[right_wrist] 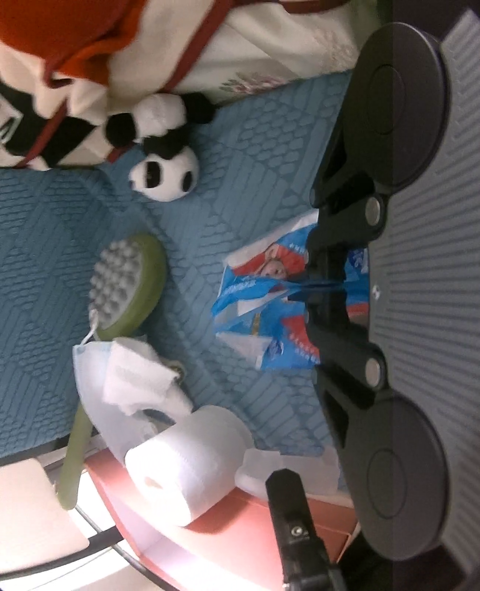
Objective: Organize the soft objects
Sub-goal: 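Lift the tissue pack with the right tool while the left tool lifts the clear piece, then carry the tissue pack and clear piece over the pink box with both tools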
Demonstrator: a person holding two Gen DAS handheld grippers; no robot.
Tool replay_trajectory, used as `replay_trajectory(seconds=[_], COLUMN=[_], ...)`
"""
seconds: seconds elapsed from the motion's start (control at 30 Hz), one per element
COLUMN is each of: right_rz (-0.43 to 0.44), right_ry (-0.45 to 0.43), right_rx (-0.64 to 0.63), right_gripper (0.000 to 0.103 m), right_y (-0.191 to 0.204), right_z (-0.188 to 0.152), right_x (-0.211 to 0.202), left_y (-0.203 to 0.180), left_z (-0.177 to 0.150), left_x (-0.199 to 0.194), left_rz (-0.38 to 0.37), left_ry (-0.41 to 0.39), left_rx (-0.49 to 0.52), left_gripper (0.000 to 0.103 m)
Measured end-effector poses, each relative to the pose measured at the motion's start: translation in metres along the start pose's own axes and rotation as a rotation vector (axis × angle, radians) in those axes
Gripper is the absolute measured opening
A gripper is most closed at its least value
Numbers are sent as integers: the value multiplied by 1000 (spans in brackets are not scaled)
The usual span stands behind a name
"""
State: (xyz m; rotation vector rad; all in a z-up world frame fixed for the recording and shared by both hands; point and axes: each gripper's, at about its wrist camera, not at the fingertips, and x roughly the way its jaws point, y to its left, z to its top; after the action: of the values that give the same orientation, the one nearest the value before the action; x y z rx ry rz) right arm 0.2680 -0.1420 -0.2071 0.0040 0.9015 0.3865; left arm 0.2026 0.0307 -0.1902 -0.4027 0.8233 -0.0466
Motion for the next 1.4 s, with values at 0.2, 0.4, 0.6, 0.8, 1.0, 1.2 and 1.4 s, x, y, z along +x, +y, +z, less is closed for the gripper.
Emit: replay_trajectory(seconds=[0.2,0.4,0.6,0.8,1.0,1.2,1.4], right_rz=[22,45,47,86,141,206,267], right_ry=[-68,-138,-204,-244,-277,-295,-283], right_rx=[23,31,-9,-15,-60,-134,-175], right_gripper=[4,4,4,4,4,4,4], right_y=[8,22,40,65,104,154,196], right_z=[9,16,24,33,42,49,51], right_x=[-35,-77,-106,-124,-135,-139,-133], left_y=[-2,-1,6,20,48,81,119], left_z=[3,10,22,35,44,54,59], left_x=[-24,-54,-72,-89,-112,-135,-158], left_rz=[-11,-24,-22,-16,18,58,115], left_ry=[-25,-61,-77,-101,-132,-171,-200], left_rx=[-4,-6,-12,-15,-51,-96,-125], left_gripper=[15,15,15,15,15,15,15])
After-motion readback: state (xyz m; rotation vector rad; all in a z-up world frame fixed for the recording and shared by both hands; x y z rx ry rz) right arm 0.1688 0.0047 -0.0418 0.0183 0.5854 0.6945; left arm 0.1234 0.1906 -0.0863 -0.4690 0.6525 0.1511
